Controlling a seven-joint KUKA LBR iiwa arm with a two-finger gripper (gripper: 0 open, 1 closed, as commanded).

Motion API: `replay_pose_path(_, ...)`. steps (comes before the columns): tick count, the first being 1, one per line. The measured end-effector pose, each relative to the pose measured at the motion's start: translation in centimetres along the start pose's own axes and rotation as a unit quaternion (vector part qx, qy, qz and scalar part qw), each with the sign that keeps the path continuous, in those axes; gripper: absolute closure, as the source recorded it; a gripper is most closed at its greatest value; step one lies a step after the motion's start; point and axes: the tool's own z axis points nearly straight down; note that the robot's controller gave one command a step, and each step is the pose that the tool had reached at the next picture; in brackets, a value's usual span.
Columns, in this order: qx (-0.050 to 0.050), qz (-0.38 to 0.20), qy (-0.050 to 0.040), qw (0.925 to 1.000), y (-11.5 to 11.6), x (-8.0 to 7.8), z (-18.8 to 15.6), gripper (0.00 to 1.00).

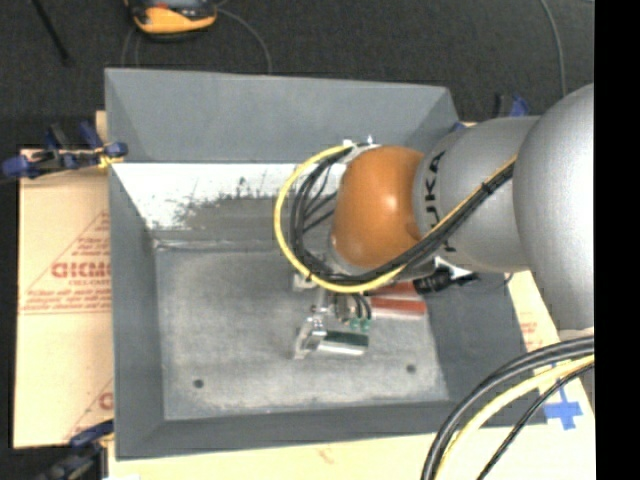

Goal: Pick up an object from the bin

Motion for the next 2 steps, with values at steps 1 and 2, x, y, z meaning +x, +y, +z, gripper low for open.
replay_pose_path(1,0.001,-0.062,-0.002,0.9981,-4.3,2.0,1.6,0.0)
replay_pose_path(2,0.002,-0.07,0.0012,0.9976,-5.8,2.8,2.3,0.0)
